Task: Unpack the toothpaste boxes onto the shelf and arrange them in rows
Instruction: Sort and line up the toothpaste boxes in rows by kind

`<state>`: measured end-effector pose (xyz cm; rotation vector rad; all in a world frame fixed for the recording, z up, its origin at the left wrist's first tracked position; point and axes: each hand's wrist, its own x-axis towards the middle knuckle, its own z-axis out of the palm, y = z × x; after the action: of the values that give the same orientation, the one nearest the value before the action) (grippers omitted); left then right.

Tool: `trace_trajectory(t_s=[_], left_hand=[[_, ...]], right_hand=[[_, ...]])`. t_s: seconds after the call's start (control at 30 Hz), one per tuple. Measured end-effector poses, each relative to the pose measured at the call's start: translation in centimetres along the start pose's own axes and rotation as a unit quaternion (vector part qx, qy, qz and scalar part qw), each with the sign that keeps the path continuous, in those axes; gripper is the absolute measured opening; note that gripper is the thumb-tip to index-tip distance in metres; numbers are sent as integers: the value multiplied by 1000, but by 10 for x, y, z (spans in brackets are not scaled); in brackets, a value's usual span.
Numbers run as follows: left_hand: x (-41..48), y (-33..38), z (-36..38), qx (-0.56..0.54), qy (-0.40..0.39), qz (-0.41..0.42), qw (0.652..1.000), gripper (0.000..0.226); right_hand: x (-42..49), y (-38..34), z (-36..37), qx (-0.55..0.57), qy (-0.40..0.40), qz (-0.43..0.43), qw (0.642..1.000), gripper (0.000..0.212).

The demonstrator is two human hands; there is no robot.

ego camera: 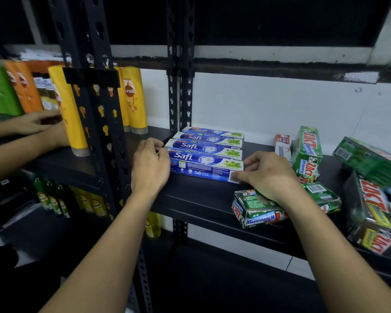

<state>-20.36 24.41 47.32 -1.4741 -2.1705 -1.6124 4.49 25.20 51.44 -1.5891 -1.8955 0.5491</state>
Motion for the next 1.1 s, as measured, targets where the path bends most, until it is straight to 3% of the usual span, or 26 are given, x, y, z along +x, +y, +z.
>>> trace_trajectory(t_s=[1.1], left_hand=[[-1, 0, 0, -30, 8, 8, 999, 22]], right_hand=[[-3, -3, -3, -29, -7, -3, 1000, 29]])
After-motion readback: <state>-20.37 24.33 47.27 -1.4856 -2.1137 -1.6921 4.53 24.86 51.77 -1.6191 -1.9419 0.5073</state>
